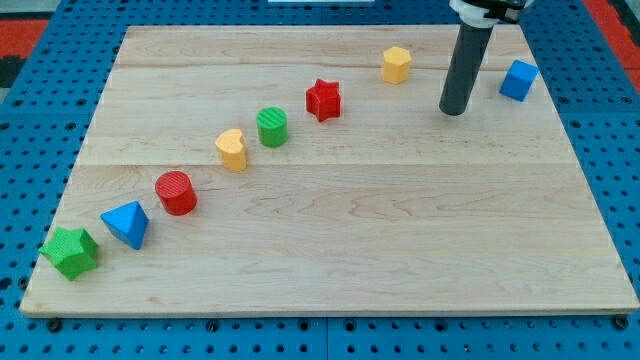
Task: Push the blue cube to the center right
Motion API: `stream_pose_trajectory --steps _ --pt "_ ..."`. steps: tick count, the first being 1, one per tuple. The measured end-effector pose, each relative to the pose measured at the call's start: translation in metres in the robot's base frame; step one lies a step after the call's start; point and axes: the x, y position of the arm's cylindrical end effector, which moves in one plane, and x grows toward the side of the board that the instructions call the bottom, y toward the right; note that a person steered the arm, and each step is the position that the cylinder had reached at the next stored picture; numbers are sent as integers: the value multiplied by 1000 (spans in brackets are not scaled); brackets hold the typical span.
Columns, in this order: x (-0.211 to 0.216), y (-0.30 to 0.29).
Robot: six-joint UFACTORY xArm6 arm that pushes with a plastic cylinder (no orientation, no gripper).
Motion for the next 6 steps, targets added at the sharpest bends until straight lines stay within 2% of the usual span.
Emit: stream_pose_trajectory --steps 2,4,5,6 --pt "-1 1" --pt "-88 37" --pt "-106 73" --pt "-60 111"
